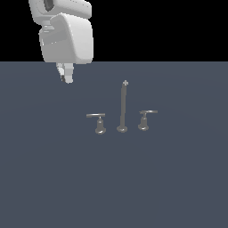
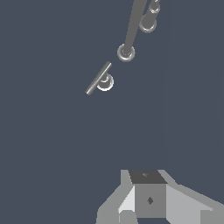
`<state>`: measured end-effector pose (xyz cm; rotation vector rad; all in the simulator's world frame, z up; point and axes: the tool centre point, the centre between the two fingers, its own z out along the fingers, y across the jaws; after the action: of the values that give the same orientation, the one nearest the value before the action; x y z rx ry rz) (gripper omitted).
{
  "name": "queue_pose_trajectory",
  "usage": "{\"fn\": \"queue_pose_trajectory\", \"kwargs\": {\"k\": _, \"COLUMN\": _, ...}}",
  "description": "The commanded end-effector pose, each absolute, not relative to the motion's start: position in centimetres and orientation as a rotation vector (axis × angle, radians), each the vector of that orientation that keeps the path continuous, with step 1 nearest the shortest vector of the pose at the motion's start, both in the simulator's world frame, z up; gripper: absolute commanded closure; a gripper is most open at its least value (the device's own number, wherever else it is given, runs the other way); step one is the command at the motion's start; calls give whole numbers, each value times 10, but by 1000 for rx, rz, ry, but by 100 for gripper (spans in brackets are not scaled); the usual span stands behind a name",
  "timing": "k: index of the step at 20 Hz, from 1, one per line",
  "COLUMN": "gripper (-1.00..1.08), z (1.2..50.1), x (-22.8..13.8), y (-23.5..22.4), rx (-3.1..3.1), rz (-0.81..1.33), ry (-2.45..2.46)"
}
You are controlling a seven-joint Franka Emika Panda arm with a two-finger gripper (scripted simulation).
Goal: Turn on the faucet by rotating a designated handle.
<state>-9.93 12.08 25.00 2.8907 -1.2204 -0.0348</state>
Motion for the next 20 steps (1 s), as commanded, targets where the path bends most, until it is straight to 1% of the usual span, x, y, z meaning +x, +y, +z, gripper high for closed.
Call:
{"fn": "queue_pose_trajectory", "kwargs": {"k": 1, "gripper": 108, "z": 237, "x": -88, "y": 123, "rx": 2861, "rz": -32, "ry": -1294}}
{"fn": "queue_pose_trajectory", "kwargs": {"k": 11, "gripper": 108, "z": 186, "x": -42, "y": 124, "rx": 2720, "rz": -22, "ry": -1572}}
{"fn": "queue_pose_trajectory", "kwargs": {"k": 20, "gripper": 108, "z": 136, "x": 4, "y": 114, "rx": 2550, "rz": -9, "ry": -1831}}
